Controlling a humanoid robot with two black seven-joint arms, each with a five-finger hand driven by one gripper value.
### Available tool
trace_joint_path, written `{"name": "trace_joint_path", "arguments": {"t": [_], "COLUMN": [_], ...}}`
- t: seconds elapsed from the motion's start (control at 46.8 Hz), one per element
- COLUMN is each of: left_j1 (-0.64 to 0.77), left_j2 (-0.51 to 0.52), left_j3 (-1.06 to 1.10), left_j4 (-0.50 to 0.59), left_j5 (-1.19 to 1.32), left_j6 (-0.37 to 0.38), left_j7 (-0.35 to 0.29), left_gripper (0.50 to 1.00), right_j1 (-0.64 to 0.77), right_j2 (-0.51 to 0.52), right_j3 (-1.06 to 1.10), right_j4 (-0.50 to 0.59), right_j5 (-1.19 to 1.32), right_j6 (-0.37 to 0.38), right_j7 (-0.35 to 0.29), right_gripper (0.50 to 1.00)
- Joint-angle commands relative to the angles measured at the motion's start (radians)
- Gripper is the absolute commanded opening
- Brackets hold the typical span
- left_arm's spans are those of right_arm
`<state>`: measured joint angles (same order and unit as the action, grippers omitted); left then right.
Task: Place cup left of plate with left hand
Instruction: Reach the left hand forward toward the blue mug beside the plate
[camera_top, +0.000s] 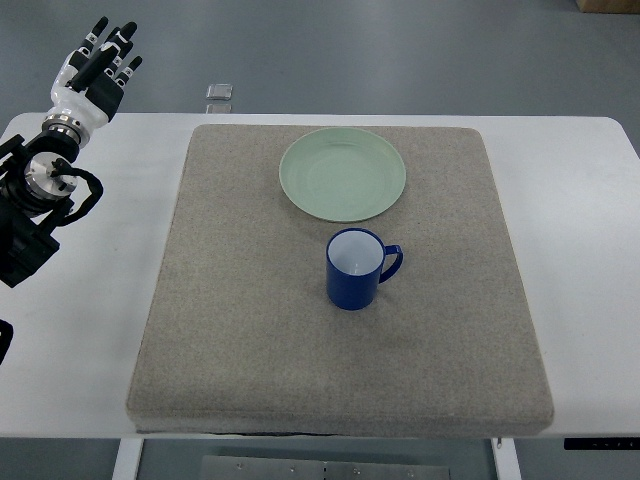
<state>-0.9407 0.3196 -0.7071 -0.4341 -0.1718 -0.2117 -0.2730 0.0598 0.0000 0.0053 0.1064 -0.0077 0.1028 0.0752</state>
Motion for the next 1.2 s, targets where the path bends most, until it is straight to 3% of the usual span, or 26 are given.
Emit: {"name": "trace_joint_path", "arguments": {"t": [0.0, 0.535, 0.749, 1.176], "left_j1": [0.000, -0.001, -0.004, 0.042], "left_j2": [-0.001, 0.006, 0.027, 0.217], "left_j3": [0.000, 0.017, 0.098, 0.218], "left_j4": [0.000, -0.014, -0.087, -0.367], "left_j5": [0.000, 0.006, 0.095, 0.405], "left_j6": [0.000, -0.009, -0.092, -0.330], "left_j7": [0.000, -0.003, 0.000, 0.000], "left_gripper": [0.996, 0.996, 0.996, 0.996], "right_j1": [0.000, 0.000, 0.000, 0.000], "right_j2": [0.000, 0.000, 0.000, 0.000], "right_j3": [0.001, -0.001, 0.001, 0.001], "right_j4": [0.001, -0.001, 0.001, -0.001], "right_j5": [0.000, 0.000, 0.000, 0.000], "right_j6": [0.000, 0.000, 0.000, 0.000], "right_j7": [0.000, 0.000, 0.000, 0.000], "right_gripper": [0.934, 0.934, 0.934, 0.934]}}
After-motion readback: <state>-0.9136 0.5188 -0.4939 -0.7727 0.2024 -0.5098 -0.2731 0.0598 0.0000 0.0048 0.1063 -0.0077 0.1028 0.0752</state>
